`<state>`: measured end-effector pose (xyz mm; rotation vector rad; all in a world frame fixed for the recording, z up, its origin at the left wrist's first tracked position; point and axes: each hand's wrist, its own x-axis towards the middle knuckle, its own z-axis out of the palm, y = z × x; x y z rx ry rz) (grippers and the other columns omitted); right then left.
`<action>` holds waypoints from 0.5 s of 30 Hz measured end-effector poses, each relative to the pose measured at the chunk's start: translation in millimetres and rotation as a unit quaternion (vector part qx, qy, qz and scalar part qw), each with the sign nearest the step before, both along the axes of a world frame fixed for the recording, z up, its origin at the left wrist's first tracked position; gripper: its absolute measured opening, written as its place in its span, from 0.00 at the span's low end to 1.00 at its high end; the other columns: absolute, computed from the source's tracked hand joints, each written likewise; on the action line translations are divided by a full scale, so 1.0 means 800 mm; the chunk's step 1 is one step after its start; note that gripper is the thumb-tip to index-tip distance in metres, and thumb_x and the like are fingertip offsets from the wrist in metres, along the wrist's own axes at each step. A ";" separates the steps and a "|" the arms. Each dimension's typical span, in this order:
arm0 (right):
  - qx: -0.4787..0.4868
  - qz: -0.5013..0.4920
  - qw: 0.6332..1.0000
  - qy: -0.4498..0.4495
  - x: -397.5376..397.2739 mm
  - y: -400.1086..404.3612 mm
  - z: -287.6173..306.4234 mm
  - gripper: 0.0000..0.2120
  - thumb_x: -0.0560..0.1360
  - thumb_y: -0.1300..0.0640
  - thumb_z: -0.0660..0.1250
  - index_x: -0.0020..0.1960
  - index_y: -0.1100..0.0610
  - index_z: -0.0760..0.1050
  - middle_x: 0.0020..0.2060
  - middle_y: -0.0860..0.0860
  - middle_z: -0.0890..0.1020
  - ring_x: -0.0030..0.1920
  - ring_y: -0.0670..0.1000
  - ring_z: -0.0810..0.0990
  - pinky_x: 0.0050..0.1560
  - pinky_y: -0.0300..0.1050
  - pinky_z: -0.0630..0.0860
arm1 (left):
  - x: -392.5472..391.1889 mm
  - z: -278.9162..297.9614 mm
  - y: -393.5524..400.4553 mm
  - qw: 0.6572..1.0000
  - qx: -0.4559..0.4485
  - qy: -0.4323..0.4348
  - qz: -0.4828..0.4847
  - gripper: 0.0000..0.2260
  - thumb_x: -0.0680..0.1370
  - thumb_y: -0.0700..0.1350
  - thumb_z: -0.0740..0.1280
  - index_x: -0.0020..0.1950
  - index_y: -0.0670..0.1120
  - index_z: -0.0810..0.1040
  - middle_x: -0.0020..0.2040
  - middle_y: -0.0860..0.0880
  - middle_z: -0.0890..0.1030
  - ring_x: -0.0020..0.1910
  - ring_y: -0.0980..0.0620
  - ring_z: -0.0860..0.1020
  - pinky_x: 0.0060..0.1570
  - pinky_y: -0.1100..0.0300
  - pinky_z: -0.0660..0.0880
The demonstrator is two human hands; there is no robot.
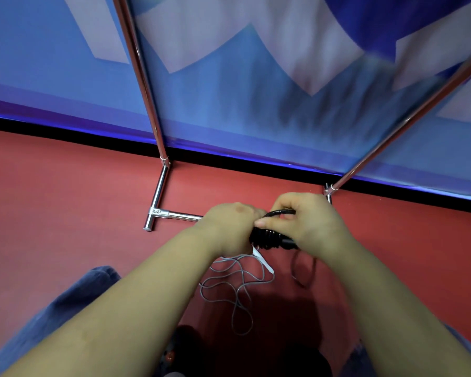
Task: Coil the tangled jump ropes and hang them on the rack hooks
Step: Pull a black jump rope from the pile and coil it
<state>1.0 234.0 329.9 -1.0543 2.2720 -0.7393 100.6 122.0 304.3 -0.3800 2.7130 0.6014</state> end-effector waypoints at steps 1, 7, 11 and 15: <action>-0.003 -0.023 1.000 -0.019 -0.005 0.002 -0.002 0.14 0.62 0.45 0.78 0.32 0.53 0.76 0.27 0.50 0.78 0.31 0.52 0.76 0.37 0.49 0.76 | 0.000 0.001 0.001 1.000 0.008 0.014 -0.012 0.14 0.72 0.44 0.69 0.56 0.48 0.74 0.56 0.49 0.79 0.55 0.45 0.77 0.44 0.57 0.69; 0.025 -0.057 0.970 -0.236 -0.023 0.014 0.004 0.22 0.54 0.41 0.76 0.31 0.56 0.70 0.26 0.55 0.75 0.27 0.51 0.72 0.30 0.42 0.68 | 0.004 -0.002 0.002 0.983 0.038 0.172 -0.047 0.13 0.70 0.45 0.71 0.54 0.48 0.78 0.50 0.49 0.79 0.52 0.45 0.77 0.48 0.57 0.70; 0.018 -0.107 0.920 -0.376 -0.031 0.017 0.001 0.17 0.58 0.45 0.72 0.30 0.56 0.70 0.24 0.51 0.71 0.22 0.47 0.68 0.24 0.37 0.66 | 0.007 -0.003 -0.002 0.969 0.022 0.246 -0.026 0.16 0.68 0.47 0.73 0.55 0.48 0.78 0.47 0.49 0.78 0.49 0.45 0.77 0.46 0.55 0.73; -0.032 -0.188 0.830 -0.524 -0.037 0.015 -0.001 0.15 0.66 0.49 0.70 0.41 0.61 0.76 0.33 0.55 0.79 0.30 0.50 0.77 0.33 0.40 0.75 | 0.006 0.004 -0.007 0.952 0.081 0.293 0.029 0.16 0.64 0.46 0.76 0.50 0.48 0.78 0.43 0.53 0.79 0.44 0.49 0.78 0.43 0.58 0.74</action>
